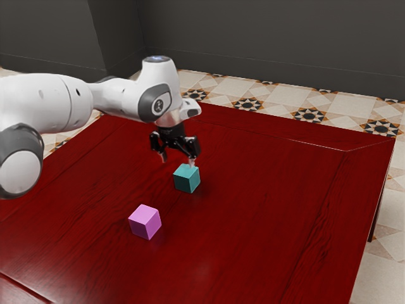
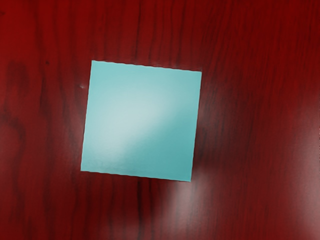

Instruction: Pick up the blue block with one arm, and put the blue block on the pink block with one arm

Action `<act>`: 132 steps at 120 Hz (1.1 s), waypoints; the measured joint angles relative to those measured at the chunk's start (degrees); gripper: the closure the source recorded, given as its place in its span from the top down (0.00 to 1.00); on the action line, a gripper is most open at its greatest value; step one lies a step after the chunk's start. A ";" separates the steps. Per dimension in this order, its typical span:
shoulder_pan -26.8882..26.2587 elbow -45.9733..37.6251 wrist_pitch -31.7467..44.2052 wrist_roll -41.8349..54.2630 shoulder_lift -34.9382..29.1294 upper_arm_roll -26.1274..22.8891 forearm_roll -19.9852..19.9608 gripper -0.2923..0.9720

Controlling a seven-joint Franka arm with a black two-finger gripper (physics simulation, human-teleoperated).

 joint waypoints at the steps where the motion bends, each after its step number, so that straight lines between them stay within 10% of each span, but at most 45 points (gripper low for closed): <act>1: 0.01 0.13 0.21 0.05 0.14 0.00 -0.01 0.77; 132: 2.33 6.08 7.86 8.50 12.69 0.03 -8.28 0.77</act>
